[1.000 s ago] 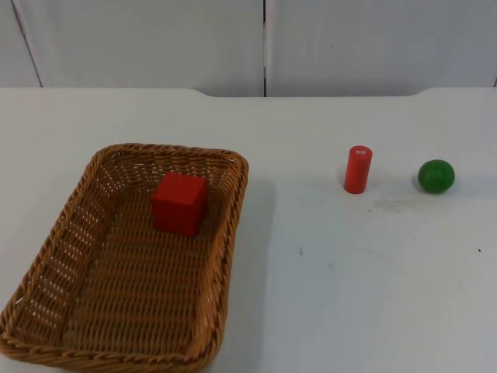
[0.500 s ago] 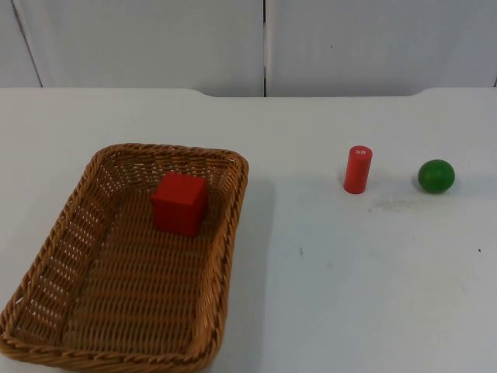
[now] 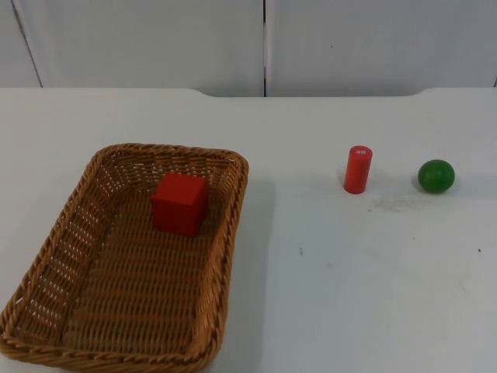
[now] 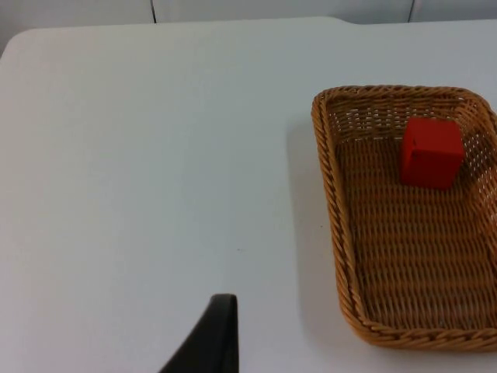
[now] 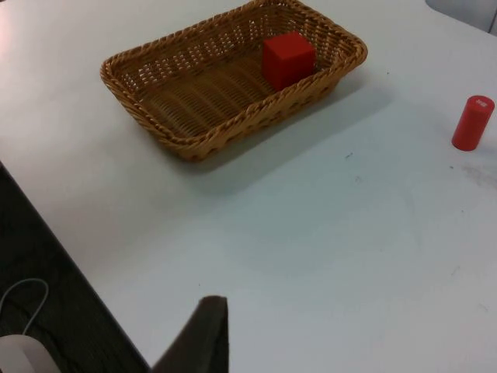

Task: Pick up the basket with the left hand and place the object to the left of the red cylinder into the basket with the right hand.

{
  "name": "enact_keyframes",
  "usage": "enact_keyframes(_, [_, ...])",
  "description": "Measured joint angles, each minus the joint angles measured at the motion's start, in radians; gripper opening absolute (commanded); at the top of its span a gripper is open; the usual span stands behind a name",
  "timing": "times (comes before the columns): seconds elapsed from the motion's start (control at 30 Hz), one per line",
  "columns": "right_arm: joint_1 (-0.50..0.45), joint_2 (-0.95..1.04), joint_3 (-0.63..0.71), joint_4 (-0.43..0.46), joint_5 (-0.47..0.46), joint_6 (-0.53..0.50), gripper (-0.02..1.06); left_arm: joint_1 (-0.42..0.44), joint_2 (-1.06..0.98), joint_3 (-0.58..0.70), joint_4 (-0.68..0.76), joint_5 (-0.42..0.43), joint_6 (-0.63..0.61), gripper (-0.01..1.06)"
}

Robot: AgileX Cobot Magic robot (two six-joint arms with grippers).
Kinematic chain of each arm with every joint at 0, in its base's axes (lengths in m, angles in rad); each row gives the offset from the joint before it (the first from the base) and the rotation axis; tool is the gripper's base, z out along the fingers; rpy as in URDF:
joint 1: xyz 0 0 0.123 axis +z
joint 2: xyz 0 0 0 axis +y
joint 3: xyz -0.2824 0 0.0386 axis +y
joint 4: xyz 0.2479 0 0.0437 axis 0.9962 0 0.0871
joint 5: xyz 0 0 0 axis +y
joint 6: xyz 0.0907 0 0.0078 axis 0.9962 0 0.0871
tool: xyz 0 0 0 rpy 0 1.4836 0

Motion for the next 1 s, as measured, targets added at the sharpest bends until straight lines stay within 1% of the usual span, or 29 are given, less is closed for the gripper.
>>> enact_keyframes(0.37, [0.0, 0.0, 0.0, 0.0, 0.0, 0.0, 1.05, 0.0, 0.0, 0.0, 0.0, 0.0, 0.0, 1.05])
enact_keyframes(0.5, [0.0, 0.0, 0.0, 0.0, 0.0, 0.0, 1.05, 0.03, 0.0, 0.0, 0.0, 0.0, 0.0, 1.05])
enact_keyframes(0.63, [0.0, 0.0, 0.0, 0.0, 0.0, 0.0, 1.05, 0.104, 0.0, 0.0, 0.0, 0.0, 0.0, 1.05])
enact_keyframes(0.67, [0.0, 0.0, 0.0, 0.0, 0.0, 0.0, 1.05, 0.104, 0.0, 0.0, 0.0, 0.0, 0.0, 1.05])
enact_keyframes(0.77, [0.0, 0.0, 0.0, 0.0, 0.0, 0.0, 1.05, 0.143, 0.0, 0.0, 0.0, 0.0, 0.0, 1.05])
enact_keyframes(1.0, [0.0, 0.0, 0.0, 0.0, 0.0, 0.0, 1.05, 0.15, 0.0, 0.0, 0.0, 0.0, 0.0, 1.05])
